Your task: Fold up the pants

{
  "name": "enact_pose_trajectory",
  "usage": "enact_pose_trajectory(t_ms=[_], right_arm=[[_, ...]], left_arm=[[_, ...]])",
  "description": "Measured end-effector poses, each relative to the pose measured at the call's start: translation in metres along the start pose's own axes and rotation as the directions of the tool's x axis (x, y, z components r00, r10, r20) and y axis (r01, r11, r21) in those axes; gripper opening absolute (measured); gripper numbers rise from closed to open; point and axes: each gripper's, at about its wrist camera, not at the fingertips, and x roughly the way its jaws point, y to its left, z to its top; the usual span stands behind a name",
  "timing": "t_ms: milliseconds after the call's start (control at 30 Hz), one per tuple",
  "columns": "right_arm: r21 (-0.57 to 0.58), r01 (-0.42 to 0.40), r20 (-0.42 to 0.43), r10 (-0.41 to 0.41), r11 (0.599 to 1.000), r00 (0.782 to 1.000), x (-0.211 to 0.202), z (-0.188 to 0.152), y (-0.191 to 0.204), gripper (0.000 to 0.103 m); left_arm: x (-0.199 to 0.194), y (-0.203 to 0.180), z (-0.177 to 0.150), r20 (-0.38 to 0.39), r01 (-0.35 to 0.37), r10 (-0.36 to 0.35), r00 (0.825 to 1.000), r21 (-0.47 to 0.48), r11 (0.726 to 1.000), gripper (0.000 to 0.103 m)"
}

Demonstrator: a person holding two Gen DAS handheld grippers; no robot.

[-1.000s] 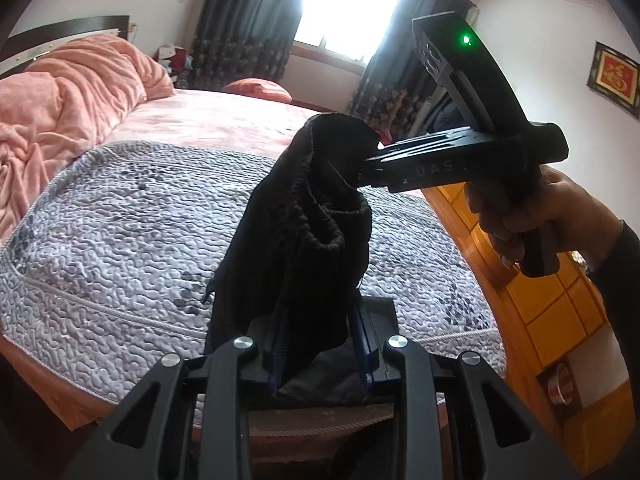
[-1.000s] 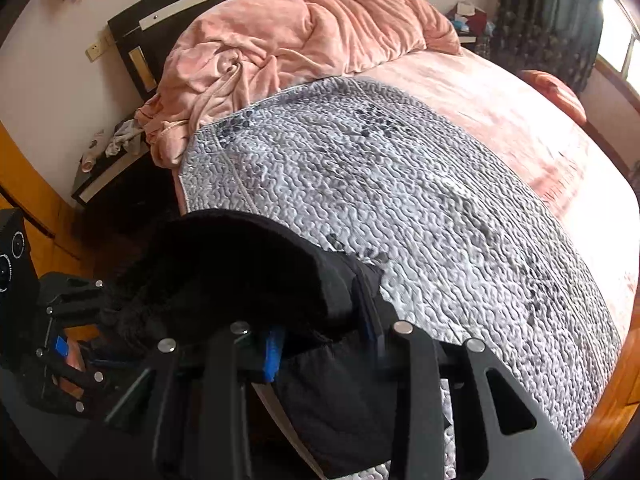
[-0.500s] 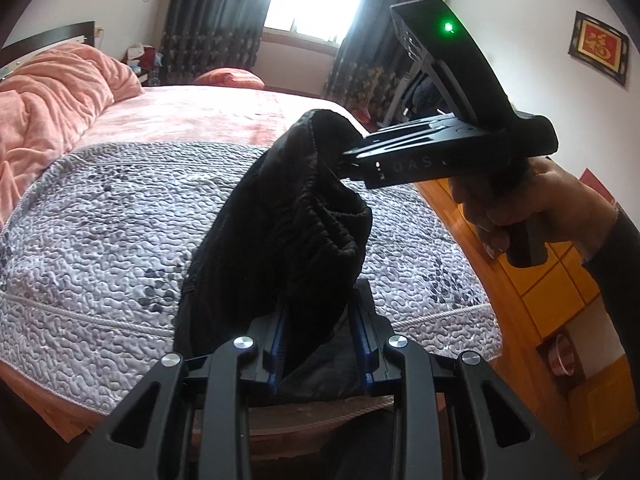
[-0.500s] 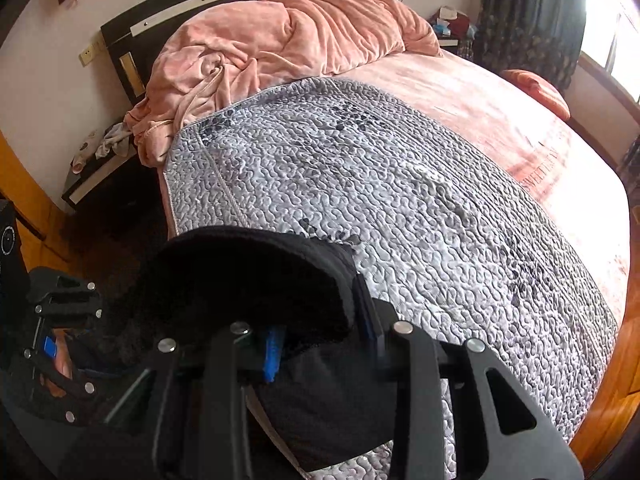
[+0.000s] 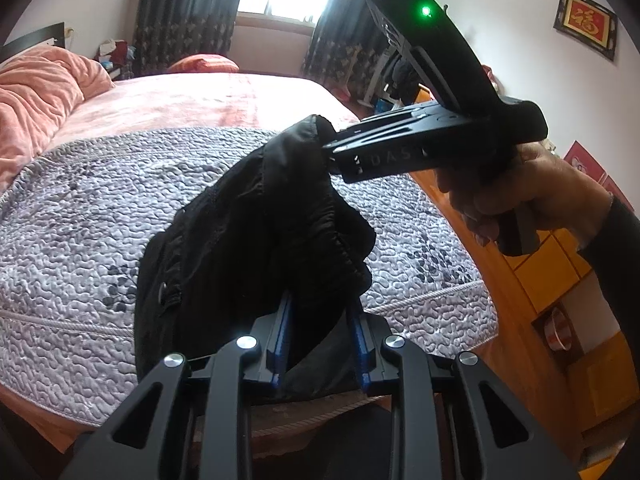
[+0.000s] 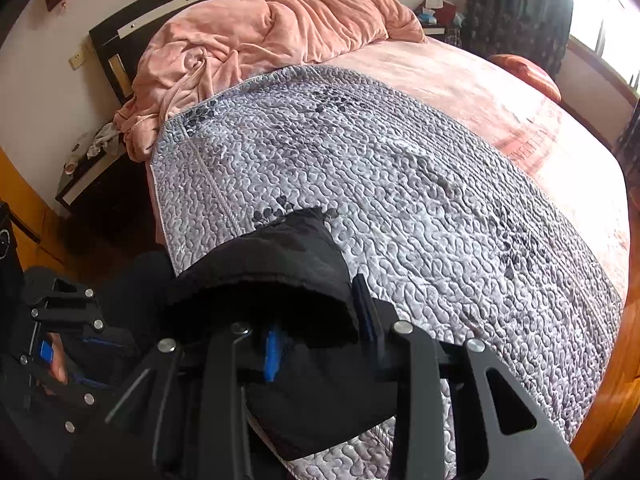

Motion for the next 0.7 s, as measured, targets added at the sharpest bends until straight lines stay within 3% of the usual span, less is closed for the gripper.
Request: enact_pose_trajectory(t_ms=[700], right_arm=[[0.055,-0.017,-0.001,0.017,0.998,1.0,0.015,-0.039,-0.033,0.031]], left_arm=[[0.051,-0.021,-0.01,-0.097,0.028,-0.026,0.995,0.017,0.999,0.026]])
